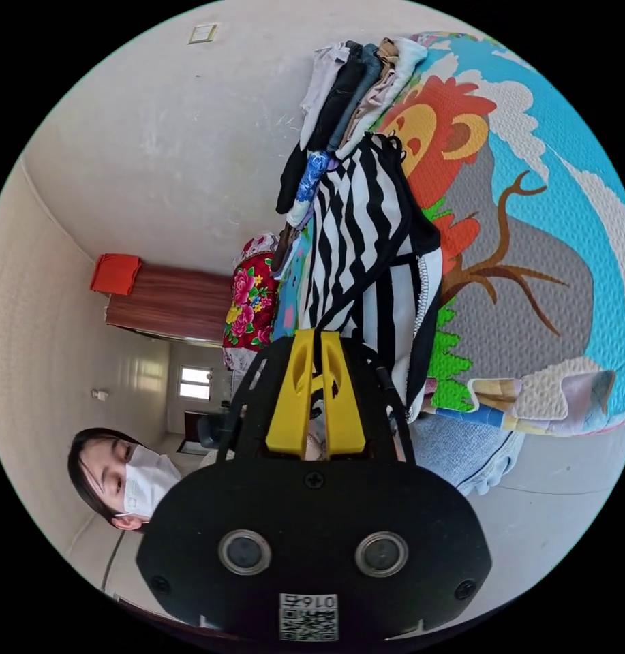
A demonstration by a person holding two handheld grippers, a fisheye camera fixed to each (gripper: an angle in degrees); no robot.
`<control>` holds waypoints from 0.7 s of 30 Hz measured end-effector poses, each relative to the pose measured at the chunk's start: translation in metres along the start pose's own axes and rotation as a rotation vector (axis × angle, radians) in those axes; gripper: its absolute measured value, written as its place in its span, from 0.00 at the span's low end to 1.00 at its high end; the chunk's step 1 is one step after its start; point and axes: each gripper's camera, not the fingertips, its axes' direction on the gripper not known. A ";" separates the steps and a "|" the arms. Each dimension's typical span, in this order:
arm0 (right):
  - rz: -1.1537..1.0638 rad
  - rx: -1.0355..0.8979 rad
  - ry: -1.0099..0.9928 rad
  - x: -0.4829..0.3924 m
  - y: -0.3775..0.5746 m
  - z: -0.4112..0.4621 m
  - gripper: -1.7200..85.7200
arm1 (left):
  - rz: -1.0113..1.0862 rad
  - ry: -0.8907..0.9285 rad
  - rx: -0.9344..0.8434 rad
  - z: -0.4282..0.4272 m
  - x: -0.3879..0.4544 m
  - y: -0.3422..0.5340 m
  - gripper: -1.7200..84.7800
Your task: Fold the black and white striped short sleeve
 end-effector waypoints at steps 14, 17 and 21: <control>0.036 -0.001 0.058 -0.048 0.067 -0.018 0.04 | 0.036 0.077 -0.093 0.055 0.007 0.050 0.05; -0.034 -0.004 0.153 -0.081 0.080 -0.017 0.04 | 0.017 0.173 -0.136 0.072 -0.004 0.072 0.07; -0.049 -0.035 0.185 -0.104 0.099 -0.007 0.04 | -0.112 0.219 -0.085 0.057 -0.049 0.122 0.09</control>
